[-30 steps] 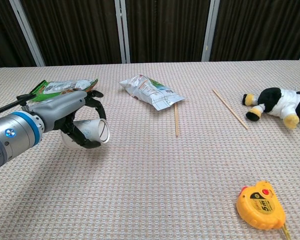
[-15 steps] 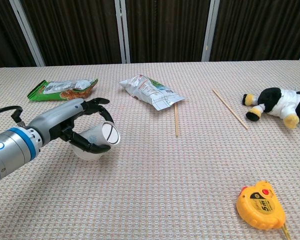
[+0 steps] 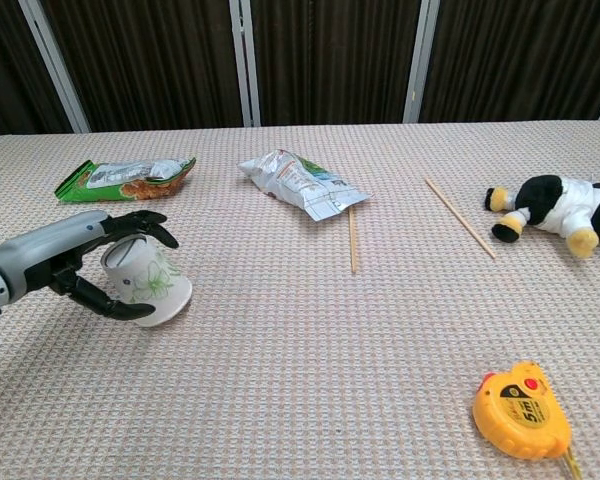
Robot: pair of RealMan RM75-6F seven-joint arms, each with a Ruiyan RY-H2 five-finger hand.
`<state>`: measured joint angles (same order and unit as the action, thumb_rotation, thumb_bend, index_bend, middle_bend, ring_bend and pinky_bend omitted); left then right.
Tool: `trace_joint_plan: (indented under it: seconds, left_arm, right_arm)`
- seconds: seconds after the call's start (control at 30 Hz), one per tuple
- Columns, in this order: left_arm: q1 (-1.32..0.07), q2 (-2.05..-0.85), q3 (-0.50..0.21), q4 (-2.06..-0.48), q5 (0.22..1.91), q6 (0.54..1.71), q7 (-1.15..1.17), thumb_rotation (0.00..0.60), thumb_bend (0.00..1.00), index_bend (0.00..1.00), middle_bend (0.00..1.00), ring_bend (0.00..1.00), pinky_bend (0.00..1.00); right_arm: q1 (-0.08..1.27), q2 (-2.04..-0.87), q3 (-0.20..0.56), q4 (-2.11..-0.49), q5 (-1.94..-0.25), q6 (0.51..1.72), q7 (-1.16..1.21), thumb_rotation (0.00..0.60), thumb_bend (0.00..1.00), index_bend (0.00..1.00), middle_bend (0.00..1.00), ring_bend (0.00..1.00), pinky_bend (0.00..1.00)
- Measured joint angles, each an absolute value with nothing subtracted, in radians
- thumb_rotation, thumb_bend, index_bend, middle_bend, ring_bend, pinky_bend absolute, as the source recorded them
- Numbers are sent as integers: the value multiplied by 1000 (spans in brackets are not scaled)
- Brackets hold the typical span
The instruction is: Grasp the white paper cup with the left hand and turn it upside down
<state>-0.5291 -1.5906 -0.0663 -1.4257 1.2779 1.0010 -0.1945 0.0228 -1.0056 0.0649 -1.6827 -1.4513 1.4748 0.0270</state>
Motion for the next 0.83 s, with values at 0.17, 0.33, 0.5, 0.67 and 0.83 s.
trace_joint_plan:
  seconds: [0.17, 0.33, 0.5, 0.67, 0.83]
  left_arm:
    - [-511, -1547, -42, -1424, 1306, 1009, -183, 600, 163, 0, 0, 0, 0]
    - [-491, -1531, -32, -1409, 1351, 1069, -170, 600, 162, 0, 0, 0, 0]
    - [-448, -1504, -19, -1389, 1422, 1206, -126, 600, 151, 0, 0, 0, 0]
    - [-380, -1463, -5, -1374, 1475, 1373, 5, 600, 53, 0, 0, 0, 0]
    - [-270, -1395, 10, -1387, 1494, 1515, 134, 600, 40, 0, 0, 0, 0]
  right_arm:
    - [23, -1010, 63, -1682, -1454, 1475, 14, 600, 74, 14, 0, 0, 0]
    - [24, -1015, 65, -1675, -1448, 1476, 5, 600, 75, 14, 0, 0, 0]
    - [24, -1024, 74, -1664, -1431, 1481, -16, 600, 74, 14, 0, 0, 0]
    - [24, -1041, 83, -1652, -1421, 1492, -54, 600, 75, 13, 0, 0, 0]
    - [25, -1047, 84, -1655, -1418, 1494, -70, 600, 74, 14, 0, 0, 0]
